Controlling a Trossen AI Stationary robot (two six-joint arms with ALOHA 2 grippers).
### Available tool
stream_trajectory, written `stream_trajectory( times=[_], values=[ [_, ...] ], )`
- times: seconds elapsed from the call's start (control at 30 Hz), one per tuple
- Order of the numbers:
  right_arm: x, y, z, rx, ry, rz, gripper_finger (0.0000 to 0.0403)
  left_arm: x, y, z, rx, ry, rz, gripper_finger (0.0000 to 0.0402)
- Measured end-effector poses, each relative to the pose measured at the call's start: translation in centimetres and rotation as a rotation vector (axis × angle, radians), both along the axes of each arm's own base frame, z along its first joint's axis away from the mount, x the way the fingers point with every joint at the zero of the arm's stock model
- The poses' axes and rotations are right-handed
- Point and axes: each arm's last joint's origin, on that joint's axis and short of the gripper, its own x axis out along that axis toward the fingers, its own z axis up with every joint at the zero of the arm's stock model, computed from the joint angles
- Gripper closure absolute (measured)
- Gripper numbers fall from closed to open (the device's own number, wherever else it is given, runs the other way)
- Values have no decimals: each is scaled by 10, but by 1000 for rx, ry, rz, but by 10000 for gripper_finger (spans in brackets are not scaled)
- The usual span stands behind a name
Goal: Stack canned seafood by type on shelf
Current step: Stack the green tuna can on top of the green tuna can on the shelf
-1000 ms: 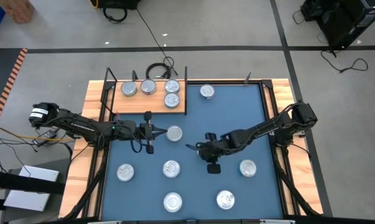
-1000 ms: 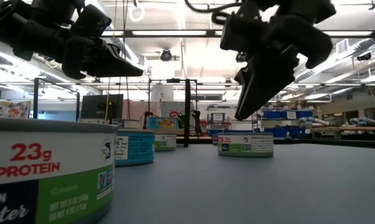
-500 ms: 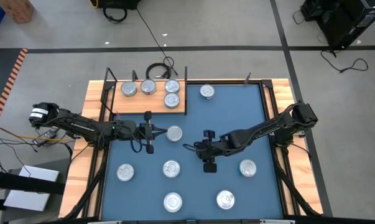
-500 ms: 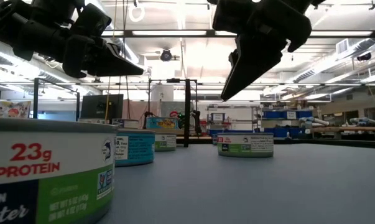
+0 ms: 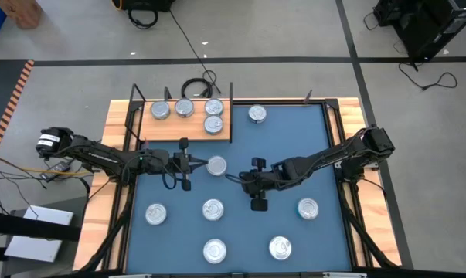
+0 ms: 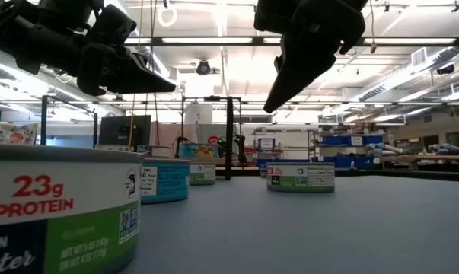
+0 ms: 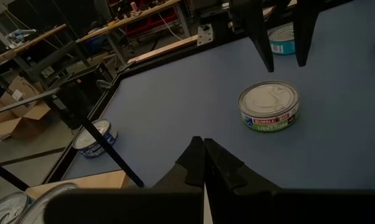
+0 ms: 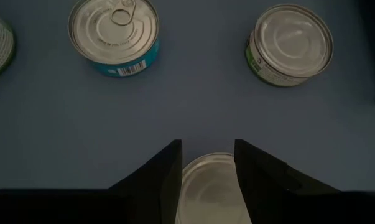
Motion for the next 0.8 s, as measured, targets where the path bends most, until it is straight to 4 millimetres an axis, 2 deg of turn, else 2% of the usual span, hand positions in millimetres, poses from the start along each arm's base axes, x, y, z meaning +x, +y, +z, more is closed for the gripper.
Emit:
stream_trajectory(
  times=[0.2,0.47,0.8],
  values=[
    [-4,2,-9,-16,82,-6,248,0,0,0,0,0,0,398],
    [-8,19,-37,-70,220,59,248,0,0,0,0,1,-1,398],
    [-9,27,-36,-151,219,122,248,0,0,0,1,2,1,398]
  ],
)
